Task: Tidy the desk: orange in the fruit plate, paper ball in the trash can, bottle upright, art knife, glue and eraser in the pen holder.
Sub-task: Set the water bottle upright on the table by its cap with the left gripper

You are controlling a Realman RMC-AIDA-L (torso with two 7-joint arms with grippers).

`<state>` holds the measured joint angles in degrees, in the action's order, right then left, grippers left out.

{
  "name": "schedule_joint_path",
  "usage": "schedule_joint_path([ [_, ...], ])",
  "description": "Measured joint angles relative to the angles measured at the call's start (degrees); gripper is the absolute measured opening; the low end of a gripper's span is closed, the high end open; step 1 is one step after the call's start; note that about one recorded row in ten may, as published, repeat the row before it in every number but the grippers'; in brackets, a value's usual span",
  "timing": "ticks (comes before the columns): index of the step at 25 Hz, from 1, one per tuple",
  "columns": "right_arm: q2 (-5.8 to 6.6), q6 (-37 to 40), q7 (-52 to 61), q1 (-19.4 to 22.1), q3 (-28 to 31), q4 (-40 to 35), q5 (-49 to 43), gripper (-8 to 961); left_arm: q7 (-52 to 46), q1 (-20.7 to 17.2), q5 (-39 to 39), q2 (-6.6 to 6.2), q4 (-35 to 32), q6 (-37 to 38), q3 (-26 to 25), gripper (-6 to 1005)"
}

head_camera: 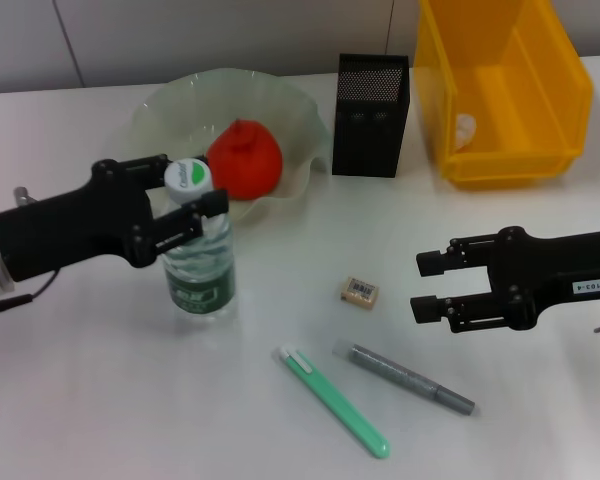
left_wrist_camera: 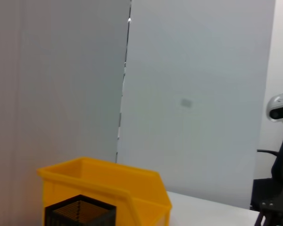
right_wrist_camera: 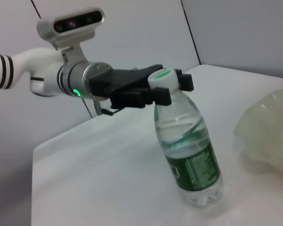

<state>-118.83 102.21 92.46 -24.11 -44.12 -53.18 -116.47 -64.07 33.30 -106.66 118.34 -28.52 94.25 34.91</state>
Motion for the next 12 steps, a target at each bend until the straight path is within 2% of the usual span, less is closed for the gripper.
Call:
schedule_joint_path([
  [12, 0.0, -0.2, 0.0, -0.4, -0.2, 0.3, 0.2, 666, -4.0, -2.1, 0.1, -0.36, -5.4, -0.5, -0.9, 437],
])
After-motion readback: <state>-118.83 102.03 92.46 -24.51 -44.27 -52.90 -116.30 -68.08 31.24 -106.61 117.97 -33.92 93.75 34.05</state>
